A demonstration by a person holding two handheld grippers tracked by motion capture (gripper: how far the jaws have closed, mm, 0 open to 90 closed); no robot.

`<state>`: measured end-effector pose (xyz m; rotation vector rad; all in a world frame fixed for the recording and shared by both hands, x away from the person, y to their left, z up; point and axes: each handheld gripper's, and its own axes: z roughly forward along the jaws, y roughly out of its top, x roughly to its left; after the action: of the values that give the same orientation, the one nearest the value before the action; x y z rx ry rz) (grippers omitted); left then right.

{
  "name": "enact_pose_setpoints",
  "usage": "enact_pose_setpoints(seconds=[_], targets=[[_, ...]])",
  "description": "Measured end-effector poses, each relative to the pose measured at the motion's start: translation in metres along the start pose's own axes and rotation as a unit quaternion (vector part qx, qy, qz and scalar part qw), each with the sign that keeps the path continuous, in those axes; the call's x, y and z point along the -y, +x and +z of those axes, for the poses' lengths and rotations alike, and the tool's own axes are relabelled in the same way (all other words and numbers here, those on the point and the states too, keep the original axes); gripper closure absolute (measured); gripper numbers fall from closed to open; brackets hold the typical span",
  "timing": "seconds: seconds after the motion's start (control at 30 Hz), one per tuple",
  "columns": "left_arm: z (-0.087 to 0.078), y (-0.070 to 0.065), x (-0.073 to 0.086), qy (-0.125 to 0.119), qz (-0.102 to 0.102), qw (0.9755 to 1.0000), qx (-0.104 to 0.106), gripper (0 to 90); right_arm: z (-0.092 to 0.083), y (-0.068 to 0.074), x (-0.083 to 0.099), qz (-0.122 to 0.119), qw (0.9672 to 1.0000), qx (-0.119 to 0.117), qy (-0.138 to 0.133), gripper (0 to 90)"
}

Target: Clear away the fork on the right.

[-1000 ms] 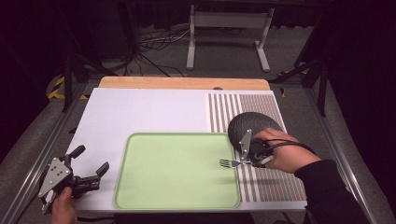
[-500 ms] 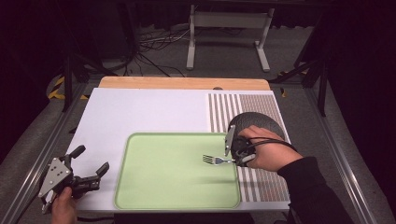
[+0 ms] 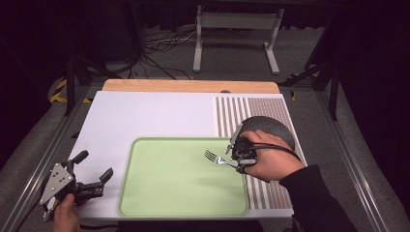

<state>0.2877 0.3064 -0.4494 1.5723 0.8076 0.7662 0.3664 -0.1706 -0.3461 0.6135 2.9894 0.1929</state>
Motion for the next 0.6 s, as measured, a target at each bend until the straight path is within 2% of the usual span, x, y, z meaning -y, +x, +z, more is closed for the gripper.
enact_pose_setpoints(seconds=[0.1, 0.2, 0.3, 0.37, 0.5, 0.53, 0.57, 0.6], targets=[[0.000, 0.000, 0.000, 0.002, 0.001, 1.0000, 0.000, 0.5, 0.002, 0.003, -0.003, 0.031, 0.9995, -0.006, 0.004, 77.9], [0.000, 0.000, 0.000, 0.000, 0.001, 1.0000, 0.000, 0.5, 0.004, 0.005, -0.006, 0.072, 0.9971, -0.024, -0.007, 77.9], [0.000, 0.000, 0.000, 0.000, 0.000, 1.0000, 0.000, 0.5, 0.005, 0.007, -0.008, 0.122, 0.9916, -0.038, -0.019, 77.9], [0.000, 0.000, 0.000, 0.000, 0.000, 1.0000, 0.000, 0.5, 0.005, 0.008, -0.009, 0.147, 0.9879, -0.044, -0.020, 77.9], [0.000, 0.000, 0.000, 0.000, 0.001, 1.0000, 0.000, 0.5, 0.007, 0.009, -0.011, 0.174, 0.9835, -0.047, -0.018, 77.9], [0.000, 0.000, 0.000, 0.000, 0.001, 1.0000, 0.000, 0.5, 0.007, 0.009, -0.011, 0.174, 0.9835, -0.047, -0.018, 77.9], [0.000, 0.000, 0.000, 0.000, 0.001, 1.0000, 0.000, 0.5, 0.008, 0.010, -0.012, 0.191, 0.9802, -0.048, -0.017, 77.9], [0.000, 0.000, 0.000, 0.000, 0.001, 1.0000, 0.000, 0.5, 0.008, 0.010, -0.012, 0.195, 0.9795, -0.048, -0.015, 77.9]])
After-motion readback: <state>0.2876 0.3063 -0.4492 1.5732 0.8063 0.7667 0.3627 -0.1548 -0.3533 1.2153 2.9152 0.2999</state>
